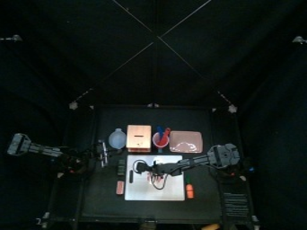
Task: Get the cutter from the drawer then cut the dough then place the extra dough in the bowl
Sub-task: Cut the dough
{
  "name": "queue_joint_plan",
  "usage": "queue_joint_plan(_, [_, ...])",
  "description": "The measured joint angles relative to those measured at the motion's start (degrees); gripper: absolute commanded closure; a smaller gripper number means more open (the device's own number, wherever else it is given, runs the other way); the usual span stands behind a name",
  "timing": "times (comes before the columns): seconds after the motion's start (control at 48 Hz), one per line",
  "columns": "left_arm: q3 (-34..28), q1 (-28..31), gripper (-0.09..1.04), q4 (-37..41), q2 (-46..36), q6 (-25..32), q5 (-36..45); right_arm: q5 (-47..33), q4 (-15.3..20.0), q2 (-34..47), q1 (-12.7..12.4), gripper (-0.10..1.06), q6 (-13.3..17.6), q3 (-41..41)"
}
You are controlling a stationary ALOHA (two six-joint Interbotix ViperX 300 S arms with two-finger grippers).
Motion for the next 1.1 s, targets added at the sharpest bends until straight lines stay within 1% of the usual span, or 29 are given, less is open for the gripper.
queue_joint_plan(0.104, [0.00,0.00,0.63,-0.09,-0.09,0.09,0.00,-0.35,-0.70,-0.18,-0.09,0.13,0.00,-0.79])
queue_joint_plan(0.229, [-0.53,0.35,0.63,0.00,-0.09,0.00,0.00,-1.85,-1.41,-1.41,0.00,0.05,0.97,-1.41])
queue_joint_plan(0.458, [-2.29,0.44,0.63,-0.18,-0.09,0.00,0.00,-2.72,-4.66,-3.78,0.09,0.03,2.90,1.05])
queue_joint_plan(0.583, [-3.78,0.44,0.63,-0.09,0.00,0.00,0.09,-3.16,-8.88,-7.47,0.44,0.03,6.15,3.87])
queue_joint_plan(0.688, [-4.92,0.09,0.63,0.79,0.79,0.18,0.26,-5.63,-13.62,-11.69,0.88,0.03,11.34,7.47])
queue_joint_plan(0.792, [-6.42,-0.09,0.63,2.46,2.72,0.18,0.35,-10.55,-18.37,-16.08,1.41,0.03,18.11,12.39])
queue_joint_plan(0.875, [-7.73,-0.09,0.63,4.22,4.83,0.18,0.26,-16.70,-22.59,-19.34,1.67,0.03,25.05,17.31])
queue_joint_plan(0.917, [-8.35,-0.09,0.63,4.92,5.80,0.18,0.26,-20.21,-25.31,-20.65,1.85,0.03,29.00,19.95])
queue_joint_plan(0.958, [-9.05,-0.09,0.63,5.62,7.12,0.09,0.26,-23.29,-28.04,-21.62,1.93,0.03,32.08,22.24])
queue_joint_plan(1.021, [-10.37,-0.09,0.63,6.33,9.67,-0.53,0.26,-27.95,-33.05,-22.41,2.11,0.03,37.79,25.14])
queue_joint_plan(1.104, [-12.04,-0.18,0.63,6.59,13.18,-1.85,0.44,-32.26,-41.13,-22.50,2.46,0.03,45.09,27.95])
